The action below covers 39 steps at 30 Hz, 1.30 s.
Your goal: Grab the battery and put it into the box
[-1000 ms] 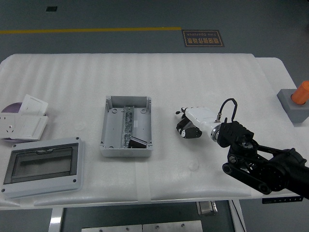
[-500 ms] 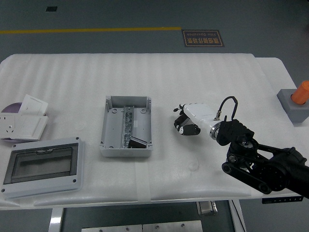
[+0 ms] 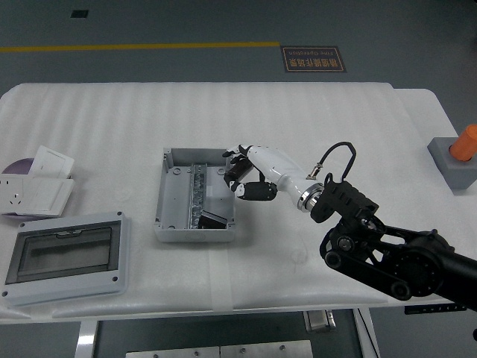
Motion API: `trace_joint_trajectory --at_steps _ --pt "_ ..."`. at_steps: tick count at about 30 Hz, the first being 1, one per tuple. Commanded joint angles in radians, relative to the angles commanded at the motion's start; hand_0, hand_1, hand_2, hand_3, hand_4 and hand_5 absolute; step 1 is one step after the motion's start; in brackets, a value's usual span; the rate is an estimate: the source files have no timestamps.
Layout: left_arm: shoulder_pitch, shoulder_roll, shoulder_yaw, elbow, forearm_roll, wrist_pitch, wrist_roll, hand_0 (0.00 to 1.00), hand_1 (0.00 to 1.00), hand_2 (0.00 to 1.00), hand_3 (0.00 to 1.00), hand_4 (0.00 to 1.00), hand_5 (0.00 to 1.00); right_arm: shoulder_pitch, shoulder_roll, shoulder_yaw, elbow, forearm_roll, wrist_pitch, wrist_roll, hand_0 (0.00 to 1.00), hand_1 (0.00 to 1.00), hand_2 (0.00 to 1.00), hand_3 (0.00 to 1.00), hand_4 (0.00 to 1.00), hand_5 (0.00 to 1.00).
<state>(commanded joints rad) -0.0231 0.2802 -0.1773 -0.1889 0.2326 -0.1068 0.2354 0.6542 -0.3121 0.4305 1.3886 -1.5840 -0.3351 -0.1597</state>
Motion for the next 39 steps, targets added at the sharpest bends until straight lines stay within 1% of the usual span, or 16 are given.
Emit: trace_joint_trajectory --at_steps 2,4,7,8,13,14,19,20,25,26,31,32,35,37,38,39 --pt "0.0 0.0 -0.002 0.0 0.002 -0.001 0.002 0.611 0.672 0.586 0.54 0.476 0.549 0.011 0.009 -0.011 0.001 0.036 -0.004 0.016 0.271 0.584 0.694 0.775 0.257 0.071" --pt "0.001 0.001 -0.004 0.0 0.005 -0.001 0.003 0.611 0.672 0.586 0.54 0.476 0.549 0.026 0.019 -0.026 -0.004 0.048 0.009 0.021 0.271 0.584 0.694 0.775 0.257 0.071" --pt "0.0 0.002 -0.007 -0.001 0.008 -0.002 0.005 0.611 0.672 0.586 0.54 0.476 0.549 0.043 0.036 -0.046 -0.02 0.03 0.035 0.017 0.271 0.584 0.694 0.775 0.257 0.071" --pt "-0.001 0.002 -0.008 -0.001 0.009 -0.002 0.006 0.612 0.673 0.584 0.539 0.48 0.557 0.047 0.041 -0.052 -0.026 0.023 0.041 0.016 0.337 0.593 0.696 0.773 0.32 0.124" --pt "-0.002 0.003 -0.007 -0.001 0.01 -0.002 0.006 0.612 0.673 0.584 0.539 0.48 0.557 0.059 0.061 -0.08 -0.049 0.005 0.059 0.018 0.337 0.593 0.696 0.773 0.32 0.124" --pt "-0.002 0.003 -0.008 -0.001 0.011 -0.002 0.007 0.611 0.672 0.582 0.54 0.486 0.563 0.06 0.063 -0.086 -0.052 0.003 0.063 0.018 0.686 0.755 0.784 0.828 0.511 0.27" --pt "-0.003 0.003 -0.011 -0.001 0.015 -0.001 0.008 0.611 0.672 0.582 0.54 0.486 0.563 0.062 0.069 -0.093 -0.054 0.0 0.072 0.026 0.686 0.755 0.784 0.828 0.511 0.27" --pt "-0.003 0.003 -0.012 -0.001 0.016 -0.001 0.008 0.611 0.671 0.581 0.539 0.487 0.564 0.063 0.069 -0.092 -0.053 0.0 0.073 0.027 0.962 0.929 0.913 0.94 0.594 0.299" --pt "-0.004 0.002 -0.012 -0.001 0.017 -0.001 0.009 0.611 0.671 0.581 0.539 0.487 0.564 0.063 0.068 -0.079 -0.047 0.005 0.068 0.034 0.962 0.929 0.913 0.94 0.594 0.299" --pt "-0.004 0.002 -0.012 -0.001 0.017 -0.001 0.009 0.611 0.671 0.58 0.539 0.485 0.564 0.063 0.068 -0.077 -0.046 0.006 0.068 0.035 0.978 0.931 0.937 0.974 0.63 0.313" --pt "-0.005 0.002 -0.013 -0.001 0.019 -0.002 0.01 0.611 0.671 0.58 0.539 0.485 0.564 0.059 0.067 -0.068 -0.047 0.007 0.067 0.035 0.978 0.931 0.937 0.974 0.63 0.313" --pt "-0.005 0.002 -0.013 -0.001 0.02 -0.003 0.011 0.609 0.671 0.579 0.539 0.483 0.562 0.058 0.067 -0.067 -0.048 0.007 0.067 0.035 0.978 0.933 0.939 0.98 0.648 0.328" --pt "-0.004 0.002 -0.014 -0.001 0.022 -0.003 0.012 0.609 0.671 0.579 0.539 0.483 0.562 0.054 0.067 -0.061 -0.053 0.006 0.067 0.034 0.978 0.933 0.939 0.98 0.648 0.328" --pt "-0.004 0.002 -0.015 -0.001 0.023 -0.003 0.013 0.609 0.671 0.579 0.539 0.483 0.562 0.048 0.066 -0.053 -0.055 0.005 0.065 0.032 0.978 0.933 0.939 0.98 0.648 0.328" --pt "-0.004 0.002 -0.015 -0.001 0.024 -0.004 0.013 0.609 0.67 0.577 0.537 0.477 0.56 0.043 0.064 -0.043 -0.057 0.003 0.063 0.03 0.973 0.934 0.937 0.982 0.669 0.349" --pt "-0.003 0.002 -0.015 -0.001 0.023 -0.004 0.014 0.609 0.67 0.577 0.537 0.477 0.56 0.031 0.06 -0.024 -0.06 -0.001 0.057 0.027 0.973 0.934 0.937 0.982 0.669 0.349"
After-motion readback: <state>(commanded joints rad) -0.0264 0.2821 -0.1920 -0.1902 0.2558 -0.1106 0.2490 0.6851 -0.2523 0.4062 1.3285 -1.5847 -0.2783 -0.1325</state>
